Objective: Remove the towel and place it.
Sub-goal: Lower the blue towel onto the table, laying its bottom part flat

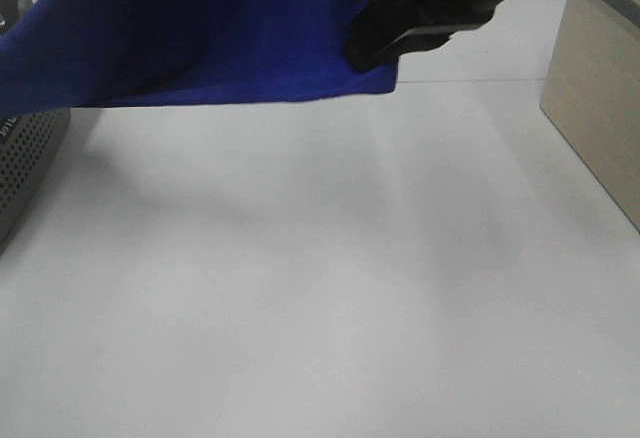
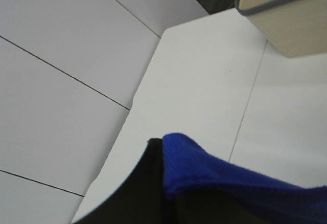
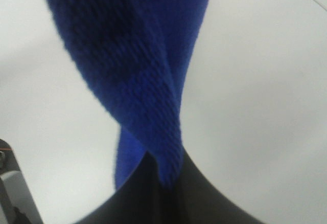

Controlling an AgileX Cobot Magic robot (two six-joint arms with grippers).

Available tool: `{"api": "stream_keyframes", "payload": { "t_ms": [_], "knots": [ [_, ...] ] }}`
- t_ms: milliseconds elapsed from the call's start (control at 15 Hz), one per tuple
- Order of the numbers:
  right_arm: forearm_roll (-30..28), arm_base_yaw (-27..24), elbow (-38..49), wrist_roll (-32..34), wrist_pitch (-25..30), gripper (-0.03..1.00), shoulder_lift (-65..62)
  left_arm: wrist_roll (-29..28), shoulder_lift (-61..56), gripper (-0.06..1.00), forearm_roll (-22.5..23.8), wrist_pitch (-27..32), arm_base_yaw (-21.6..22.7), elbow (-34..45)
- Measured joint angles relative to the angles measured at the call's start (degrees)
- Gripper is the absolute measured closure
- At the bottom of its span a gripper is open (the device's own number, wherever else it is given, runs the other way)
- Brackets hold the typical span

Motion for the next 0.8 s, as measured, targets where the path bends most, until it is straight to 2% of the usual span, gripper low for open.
{"api": "stream_keyframes", "payload": {
  "t_ms": [67,200,333,467,600,733,800],
  "knots": [
    [-4.53,0.0,-1.95,3.55,2.23,0.97,0.0,-1.72,0.52,0.94,0.06,-1.15,0.0,0.0],
    [-19.82,0.0,-9.28,13.81,9.74,0.97,-0.06,-6.36,2.06,0.94,0.17,-4.13,0.0,0.0],
    [-29.45,0.0,-16.33,18.16,14.32,0.97,-0.06,-9.57,2.52,0.94,0.29,-4.98,0.0,0.0],
    [-33.29,0.0,-23.26,18.96,17.48,0.97,-0.06,-12.55,2.41,0.94,2.46,-5.04,0.0,0.0],
    [-34.03,0.0,-26.53,18.85,18.56,0.97,-0.06,-14.78,1.49,0.94,5.33,-4.13,0.0,0.06],
    [-34.32,0.0,-28.88,18.74,19.71,0.97,-0.06,-16.56,-0.74,0.94,10.26,-1.66,0.0,0.06],
    [-33.8,0.0,-29.51,17.53,20.74,0.97,-0.06,-17.02,-2.35,0.94,12.55,1.49,0.0,0.06]
  ]
}}
